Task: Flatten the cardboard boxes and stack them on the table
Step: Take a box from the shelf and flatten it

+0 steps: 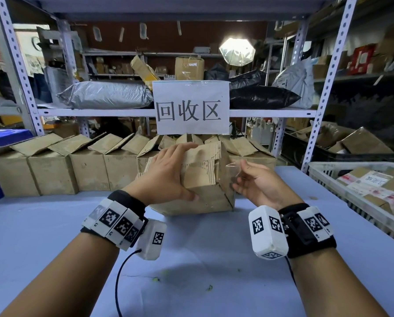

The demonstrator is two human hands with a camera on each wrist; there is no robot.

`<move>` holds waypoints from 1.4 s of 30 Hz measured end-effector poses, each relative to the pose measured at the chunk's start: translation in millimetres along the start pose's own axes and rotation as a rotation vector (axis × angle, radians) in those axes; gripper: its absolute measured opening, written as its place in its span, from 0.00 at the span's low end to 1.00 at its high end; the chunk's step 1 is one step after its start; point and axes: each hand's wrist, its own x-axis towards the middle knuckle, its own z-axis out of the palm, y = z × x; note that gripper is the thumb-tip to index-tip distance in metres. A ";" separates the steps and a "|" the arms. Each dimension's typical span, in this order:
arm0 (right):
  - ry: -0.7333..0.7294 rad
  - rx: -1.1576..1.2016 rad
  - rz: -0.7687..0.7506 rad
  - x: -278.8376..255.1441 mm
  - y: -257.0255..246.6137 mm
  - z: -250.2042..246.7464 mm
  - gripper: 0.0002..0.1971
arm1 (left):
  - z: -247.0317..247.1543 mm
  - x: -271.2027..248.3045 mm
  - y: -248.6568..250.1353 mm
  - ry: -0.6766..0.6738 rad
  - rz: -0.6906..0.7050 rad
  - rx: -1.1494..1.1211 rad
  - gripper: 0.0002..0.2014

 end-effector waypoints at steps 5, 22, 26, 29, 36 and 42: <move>0.013 0.102 -0.011 0.6 3.2 -9.2 0.16 | -5.1 -1.9 1.9 -0.017 -0.018 -0.039 0.58; 0.031 0.134 0.148 1.6 1.7 -2.0 0.20 | -6.4 0.9 4.7 -0.039 0.050 -0.091 0.57; -0.032 -0.017 0.047 0.6 2.2 -6.1 0.11 | -5.6 2.2 4.5 -0.049 0.064 -0.084 0.58; -0.039 -0.058 0.023 0.3 5.0 -11.5 0.07 | -4.7 1.7 2.5 -0.046 0.068 -0.099 0.58; 0.061 -0.155 0.121 3.2 -1.5 -32.3 0.23 | -7.7 5.1 -3.6 -0.002 0.035 -0.120 0.57; 0.212 -0.825 0.072 20.2 -20.7 -66.3 0.06 | -3.0 7.1 -2.1 -0.019 0.074 -0.066 0.58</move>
